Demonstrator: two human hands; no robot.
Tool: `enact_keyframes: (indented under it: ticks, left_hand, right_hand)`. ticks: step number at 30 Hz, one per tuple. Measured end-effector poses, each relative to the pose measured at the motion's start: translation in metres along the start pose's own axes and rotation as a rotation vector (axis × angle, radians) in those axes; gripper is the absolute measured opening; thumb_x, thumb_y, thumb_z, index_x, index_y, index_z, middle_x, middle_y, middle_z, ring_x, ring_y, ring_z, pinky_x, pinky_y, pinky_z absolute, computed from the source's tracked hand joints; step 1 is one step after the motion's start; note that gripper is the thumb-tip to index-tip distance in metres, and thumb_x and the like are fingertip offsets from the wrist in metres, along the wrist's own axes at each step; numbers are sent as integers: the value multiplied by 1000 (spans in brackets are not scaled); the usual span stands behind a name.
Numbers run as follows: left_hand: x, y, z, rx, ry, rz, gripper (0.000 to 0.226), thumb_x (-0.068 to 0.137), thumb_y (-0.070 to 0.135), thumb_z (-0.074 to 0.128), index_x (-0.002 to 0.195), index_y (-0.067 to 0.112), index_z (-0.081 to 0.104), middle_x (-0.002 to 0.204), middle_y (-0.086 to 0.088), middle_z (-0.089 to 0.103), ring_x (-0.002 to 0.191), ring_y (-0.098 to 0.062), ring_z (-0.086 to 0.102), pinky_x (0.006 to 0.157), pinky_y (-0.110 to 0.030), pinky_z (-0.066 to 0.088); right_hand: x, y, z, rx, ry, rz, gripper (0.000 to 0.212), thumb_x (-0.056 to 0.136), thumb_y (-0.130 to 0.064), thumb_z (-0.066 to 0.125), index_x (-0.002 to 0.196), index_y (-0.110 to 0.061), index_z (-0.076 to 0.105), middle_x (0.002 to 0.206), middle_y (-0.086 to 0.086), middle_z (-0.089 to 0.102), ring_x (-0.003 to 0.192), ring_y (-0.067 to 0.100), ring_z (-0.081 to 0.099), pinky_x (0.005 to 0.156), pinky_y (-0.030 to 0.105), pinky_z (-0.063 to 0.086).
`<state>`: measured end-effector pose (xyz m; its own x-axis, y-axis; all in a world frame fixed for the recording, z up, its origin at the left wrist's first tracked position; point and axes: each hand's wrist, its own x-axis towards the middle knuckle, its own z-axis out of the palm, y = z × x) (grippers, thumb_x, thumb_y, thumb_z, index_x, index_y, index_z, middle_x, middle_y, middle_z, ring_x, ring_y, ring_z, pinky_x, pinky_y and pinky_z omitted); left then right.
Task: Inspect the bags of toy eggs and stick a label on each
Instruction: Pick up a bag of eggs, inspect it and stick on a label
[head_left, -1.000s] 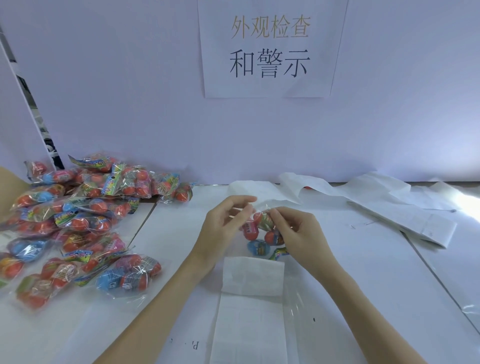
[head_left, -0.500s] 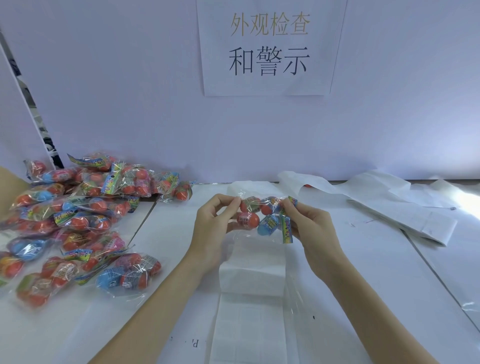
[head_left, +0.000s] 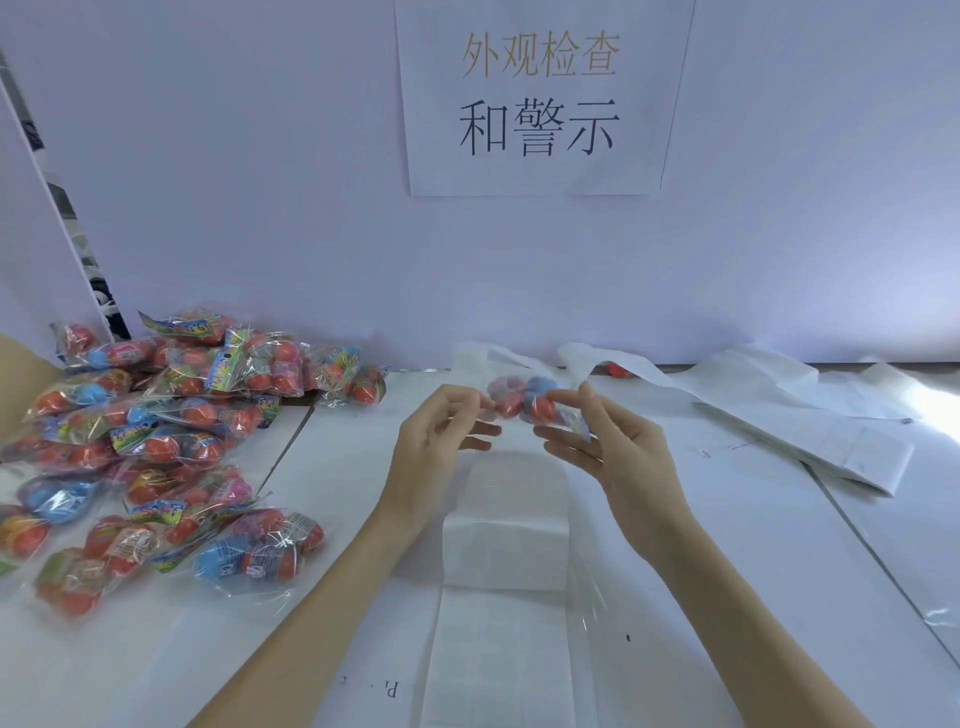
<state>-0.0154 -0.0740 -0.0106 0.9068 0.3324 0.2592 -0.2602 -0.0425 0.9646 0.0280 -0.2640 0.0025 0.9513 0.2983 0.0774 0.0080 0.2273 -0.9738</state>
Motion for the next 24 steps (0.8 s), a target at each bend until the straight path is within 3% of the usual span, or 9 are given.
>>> enact_keyframes:
  ticks: [2,4,7,11,12,14,17,20,24]
  left_hand:
    - [0,-1,4,4,5,-14,17,104,15,60,102,-1,65,102,-17,75,90,-31,76,81,-36,61]
    - [0,-3,6,-3,39,-27,14,100,8,67,109,2,59,100,-20,72,82,-31,77,78,-36,62]
    - [2,-5,4,-38,50,-109,36,96,12,72,128,11,55,100,-17,70,76,-28,76,73,-30,62]
    - [4,-6,-2,25,-66,-101,26,99,9,68,125,17,67,100,-8,72,78,-21,72,75,-30,60]
    - [4,-7,-2,41,-97,-84,26,100,7,67,124,16,68,100,-5,73,80,-19,70,75,-30,59]
    - [2,-7,-1,57,-144,-70,23,99,8,68,122,15,68,104,-1,76,87,-20,70,78,-30,59]
    - [-1,-3,2,24,-152,-101,30,93,29,70,117,10,68,109,-4,76,93,-21,72,79,-30,58]
    - [-2,-2,2,-3,-86,-113,29,101,32,67,107,4,68,97,-11,77,81,-26,74,76,-35,59]
    - [0,-4,1,66,-66,-68,18,103,23,64,102,7,71,88,-15,74,71,-26,72,68,-32,59]
  right_hand:
    - [1,2,-1,-72,67,-23,15,98,-24,71,100,-11,79,95,9,80,96,23,76,90,35,63]
    - [1,4,0,-144,82,-19,11,95,-15,75,104,-13,69,94,9,78,90,27,76,89,36,63]
    - [2,5,1,-157,55,35,36,94,-10,75,117,-23,51,104,11,77,93,29,77,98,45,60]
    - [3,6,0,-53,-41,48,70,91,-16,81,144,-41,41,105,6,79,100,28,77,97,41,59]
    - [3,5,0,-16,-61,55,73,89,-24,82,147,-42,42,108,10,79,102,30,76,96,39,59]
    - [2,2,1,19,-84,41,54,88,-39,78,139,-35,59,114,14,77,100,27,76,92,34,60]
    - [0,1,1,-19,-96,23,27,97,-38,69,118,-24,78,114,15,77,97,24,76,88,31,60]
    - [-1,2,3,-76,-119,46,23,100,-31,67,117,-20,79,109,11,79,103,27,75,88,31,61]
    - [-1,3,6,-130,-56,106,27,100,-39,66,108,-18,81,104,5,81,101,23,76,88,28,58]
